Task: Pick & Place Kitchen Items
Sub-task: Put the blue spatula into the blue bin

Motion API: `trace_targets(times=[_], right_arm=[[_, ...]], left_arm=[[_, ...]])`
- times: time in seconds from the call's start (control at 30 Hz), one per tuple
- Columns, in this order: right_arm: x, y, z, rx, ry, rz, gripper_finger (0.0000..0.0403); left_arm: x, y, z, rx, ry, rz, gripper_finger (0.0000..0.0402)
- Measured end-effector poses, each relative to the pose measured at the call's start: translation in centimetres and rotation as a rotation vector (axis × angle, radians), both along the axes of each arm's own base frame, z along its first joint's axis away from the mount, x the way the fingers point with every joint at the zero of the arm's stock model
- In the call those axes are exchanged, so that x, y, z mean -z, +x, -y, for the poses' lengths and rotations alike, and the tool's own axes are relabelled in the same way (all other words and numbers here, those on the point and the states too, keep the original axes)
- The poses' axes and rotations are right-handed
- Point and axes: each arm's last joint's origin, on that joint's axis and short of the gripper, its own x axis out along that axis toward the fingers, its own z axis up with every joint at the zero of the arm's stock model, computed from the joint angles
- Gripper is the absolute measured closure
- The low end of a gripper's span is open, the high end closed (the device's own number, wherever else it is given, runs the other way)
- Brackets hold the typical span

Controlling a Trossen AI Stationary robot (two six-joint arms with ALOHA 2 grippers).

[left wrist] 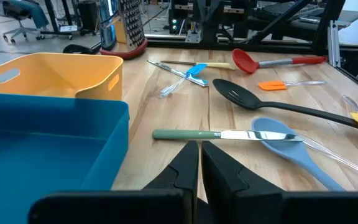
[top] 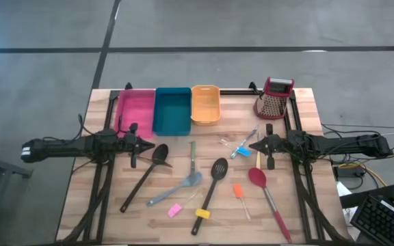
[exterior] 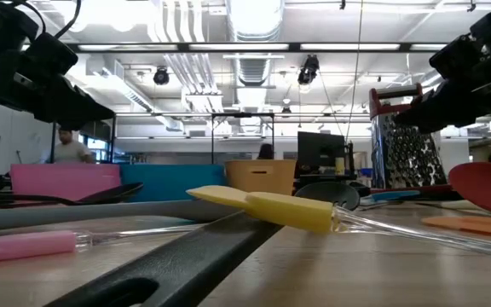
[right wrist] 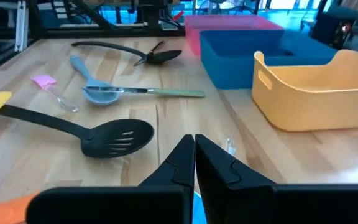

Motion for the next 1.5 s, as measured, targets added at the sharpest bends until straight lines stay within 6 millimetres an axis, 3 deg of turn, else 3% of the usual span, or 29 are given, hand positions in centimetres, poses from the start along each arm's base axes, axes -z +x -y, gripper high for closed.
trace_targets(times=[0.1, 0.27, 0.37, 0.5, 0.67, 0.8, 0.93, 1.1, 1.37, 1.5], right_arm=[[-1.4, 0.3, 0.1, 0.033, -0.027, 0.142, 0.0394], [-5.2, 0.0, 0.1, 0.038, -0.032, 0.538, 0.0394], [-7.2, 0.0, 0.0, -0.006, -0.064, 0.607, 0.0394], [-10.6, 1.3, -0.1, -0.050, -0.121, 0.467, 0.0394], [-13.4, 3.9, 0.4, 0.058, -0.089, 0.066, 0.0394], [-13.6, 5.5, 0.8, 0.185, -0.057, -0.245, 0.0394], [-12.4, 6.8, 0.4, 0.277, -0.069, -0.486, 0.0394], [-11.4, 8.5, -2.2, 0.174, -0.111, -0.563, 0.0394], [-13.0, 9.3, -7.5, 0.122, -0.230, -0.522, 0.0394], [-13.6, 9.3, -8.2, 0.181, -0.180, -0.570, 0.0394]], left_arm=[[0.0, 0.0, 0.0, 0.000, 0.000, 0.000, 0.0378], [0.0, 0.0, 0.0, 0.000, 0.000, 0.000, 0.0378], [0.0, 0.0, 0.0, 0.000, 0.000, 0.000, 0.0378], [0.0, 0.0, 0.0, 0.001, 0.000, 0.000, 0.0378], [0.0, 0.0, 0.0, 0.000, 0.000, 0.000, 0.0378], [0.0, 0.0, 0.0, 0.000, 0.000, 0.000, 0.0378], [0.0, 0.0, 0.0, 0.000, 0.000, 0.000, 0.0378], [0.0, 0.0, 0.0, 0.000, 0.000, 0.000, 0.0378], [0.0, 0.0, 0.0, 0.001, 0.000, 0.000, 0.0378], [0.0, 0.0, 0.0, 0.000, 0.000, 0.000, 0.0378]])
